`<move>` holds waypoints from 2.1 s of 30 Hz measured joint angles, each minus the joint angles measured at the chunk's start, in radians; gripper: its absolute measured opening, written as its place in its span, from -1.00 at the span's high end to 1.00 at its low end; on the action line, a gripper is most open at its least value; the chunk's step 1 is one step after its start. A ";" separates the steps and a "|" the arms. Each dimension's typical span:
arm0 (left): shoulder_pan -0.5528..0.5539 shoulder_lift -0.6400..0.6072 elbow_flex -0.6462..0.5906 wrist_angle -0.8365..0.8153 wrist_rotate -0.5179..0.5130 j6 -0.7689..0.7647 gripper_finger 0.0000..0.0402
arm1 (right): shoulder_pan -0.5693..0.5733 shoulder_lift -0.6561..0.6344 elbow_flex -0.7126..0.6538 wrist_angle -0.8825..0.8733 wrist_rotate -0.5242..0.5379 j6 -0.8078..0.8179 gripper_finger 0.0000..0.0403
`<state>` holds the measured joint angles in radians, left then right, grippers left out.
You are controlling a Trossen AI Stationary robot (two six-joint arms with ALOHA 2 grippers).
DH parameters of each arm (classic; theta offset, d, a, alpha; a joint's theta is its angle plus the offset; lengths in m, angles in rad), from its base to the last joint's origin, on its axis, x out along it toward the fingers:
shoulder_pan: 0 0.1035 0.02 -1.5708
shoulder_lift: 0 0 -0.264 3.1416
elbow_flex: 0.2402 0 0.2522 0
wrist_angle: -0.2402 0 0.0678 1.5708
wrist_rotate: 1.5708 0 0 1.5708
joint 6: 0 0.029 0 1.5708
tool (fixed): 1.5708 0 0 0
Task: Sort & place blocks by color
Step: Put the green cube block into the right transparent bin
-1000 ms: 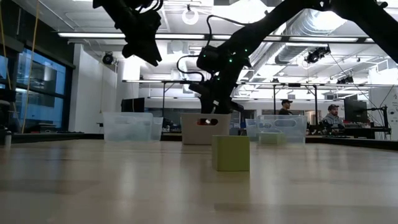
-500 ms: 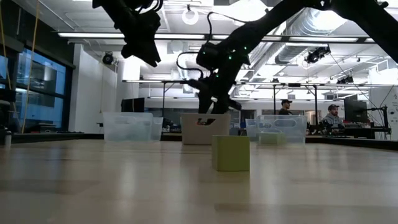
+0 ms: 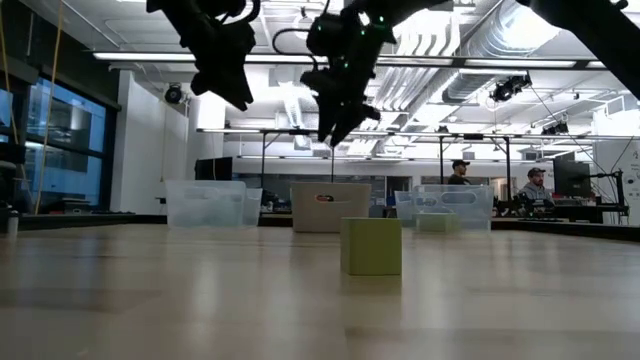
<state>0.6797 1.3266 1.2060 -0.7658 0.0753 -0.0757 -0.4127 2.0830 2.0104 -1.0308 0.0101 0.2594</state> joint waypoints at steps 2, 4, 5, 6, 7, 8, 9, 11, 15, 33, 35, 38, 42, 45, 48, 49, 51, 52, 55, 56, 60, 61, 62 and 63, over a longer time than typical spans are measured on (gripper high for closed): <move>0.000 0.000 0.000 -0.007 0.000 0.000 0.41 | 0.013 0.000 0.023 -0.043 0.000 -0.012 0.26; 0.000 0.000 0.000 -0.014 0.000 0.000 0.41 | 0.028 0.000 0.035 -0.085 0.000 -0.014 0.26; 0.000 0.000 0.000 -0.022 0.000 0.000 0.41 | 0.036 0.000 0.038 -0.110 -0.001 -0.014 0.26; 0.000 0.000 0.000 -0.033 0.000 0.000 0.42 | 0.044 0.000 0.038 -0.132 -0.002 -0.009 0.26; 0.000 0.000 0.000 -0.043 0.000 0.000 0.41 | 0.054 0.000 0.038 -0.154 -0.002 -0.004 0.26; 0.000 0.000 0.000 -0.054 0.000 0.000 0.41 | 0.064 0.000 0.038 -0.177 -0.003 0.004 0.26; 0.000 0.000 0.000 -0.065 0.000 0.000 0.41 | 0.074 0.000 0.038 -0.199 -0.003 0.012 0.26; 0.000 0.000 0.000 -0.088 0.000 0.000 0.41 | 0.097 0.000 0.038 -0.239 -0.003 0.036 0.26; 0.000 0.000 0.000 -0.115 0.000 0.000 0.41 | 0.151 0.000 0.038 -0.271 -0.004 0.104 0.26; 0.000 -0.001 0.000 -0.285 0.000 0.068 0.41 | 0.416 0.000 0.037 -0.298 -0.092 0.536 0.26; 0.000 -0.001 0.000 -0.285 0.000 0.083 0.42 | 0.447 0.000 0.037 -0.297 -0.093 0.575 0.26; 0.000 -0.001 0.000 -0.285 0.000 0.087 0.42 | 0.488 0.000 0.037 -0.296 -0.092 0.632 0.24; 0.000 -0.001 0.000 -0.285 0.000 0.088 0.42 | 0.540 0.000 0.037 -0.288 -0.090 0.729 0.14; 0.000 -0.001 0.000 -0.285 0.000 0.089 0.42 | 0.576 0.000 0.036 -0.288 -0.072 0.831 0.01; -0.001 -0.001 0.000 -0.285 0.000 0.092 0.42 | 0.611 0.000 0.036 -0.288 -0.064 0.947 -0.09; -0.001 -0.001 0.000 -0.285 0.000 0.096 0.42 | 0.622 0.000 0.036 -0.288 -0.064 0.983 -0.11; -0.001 -0.001 0.000 -0.285 0.000 0.098 0.42 | 0.643 0.000 0.036 -0.278 -0.063 1.044 -0.13; -0.001 -0.001 0.000 -0.285 0.000 0.098 0.42 | 0.653 0.000 0.036 -0.268 -0.058 1.071 -0.13; -0.002 -0.001 0.000 -0.285 0.000 0.098 0.41 | 0.680 0.000 0.036 -0.238 -0.025 1.145 -0.14; -0.003 -0.001 0.000 -0.285 0.000 0.098 0.42 | 0.688 0.000 0.036 -0.233 -0.014 1.169 -0.14; -0.016 -0.001 0.000 -0.284 0.000 0.098 0.42 | 0.713 0.013 0.036 -0.228 0.009 1.241 -0.14; -0.021 -0.001 0.000 -0.284 0.000 0.098 0.41 | 0.719 0.021 0.036 -0.227 0.009 1.254 -0.14; -0.025 -0.001 0.000 -0.284 0.000 0.098 0.42 | 0.723 0.029 0.036 -0.225 0.009 1.266 -0.14; -0.031 -0.001 0.000 -0.284 0.000 0.098 0.41 | 0.728 0.038 0.036 -0.225 0.009 1.273 -0.14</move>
<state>0.6485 1.3252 1.2060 -1.0500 0.0753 0.0220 0.3157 2.1208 2.0464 -1.2556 0.0193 1.5319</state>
